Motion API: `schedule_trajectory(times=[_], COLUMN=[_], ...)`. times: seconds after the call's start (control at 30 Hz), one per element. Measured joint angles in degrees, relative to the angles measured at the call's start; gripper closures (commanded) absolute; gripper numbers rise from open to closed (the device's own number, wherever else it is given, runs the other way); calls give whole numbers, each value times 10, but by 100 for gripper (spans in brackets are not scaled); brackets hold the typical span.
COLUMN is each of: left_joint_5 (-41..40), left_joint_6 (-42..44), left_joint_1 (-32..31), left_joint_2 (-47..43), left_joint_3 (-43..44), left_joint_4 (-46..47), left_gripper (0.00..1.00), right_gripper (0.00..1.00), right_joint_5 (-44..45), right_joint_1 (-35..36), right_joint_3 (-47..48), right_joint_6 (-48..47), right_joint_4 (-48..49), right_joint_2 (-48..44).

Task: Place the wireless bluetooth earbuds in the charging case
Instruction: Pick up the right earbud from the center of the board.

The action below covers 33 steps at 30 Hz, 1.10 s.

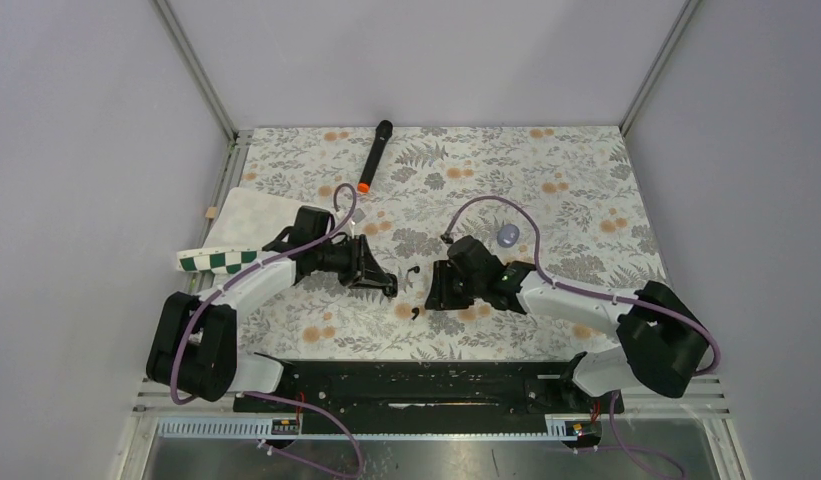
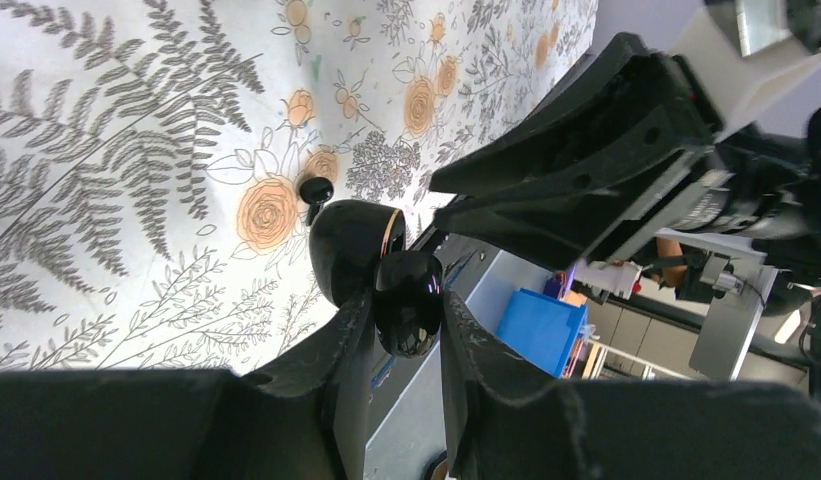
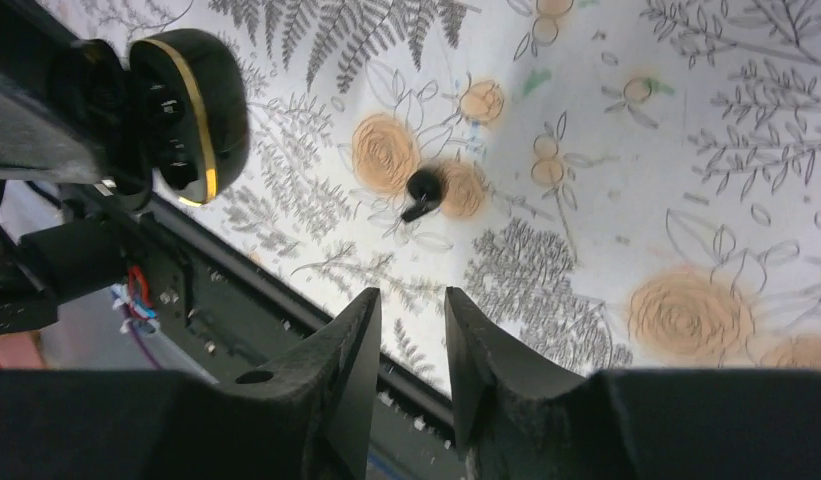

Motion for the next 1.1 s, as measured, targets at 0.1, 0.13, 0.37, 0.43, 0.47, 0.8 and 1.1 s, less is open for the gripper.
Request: schedule_trajectory(times=[0.1,0.13,0.37,0.43,0.47,0.8,1.1], left_joint_5=[0,0,1,1,2,4,6], left_joint_6=[-1,-1,-2,-4,-5,-16,-16], left_joint_1=[19,25,52,55,55,55,55], left_joint_2=[-15,-21,-37,-37,-37,-38,-44], left_joint_3=[-12,-14,-17,-17,-18,-18,-18], left_joint_4=[-7,-7,-8,-7,-6,0,3], left_gripper=[100,100,100,100,100,100,100], right_gripper=[63,62,59,59,58,61,55], right_joint_5=[16,23,70,82,89,115,136], right_joint_1=[11,17,67,70,70,76,90], right_joint_3=[-35,-39,-35,-32,-28,12,36], right_joint_6=[-15,-22,-74,-83,-87,-105,-120], right_joint_4=[73,85,134,136,136,152,132], right_joint_2=[15,25,93,103,109,153,170])
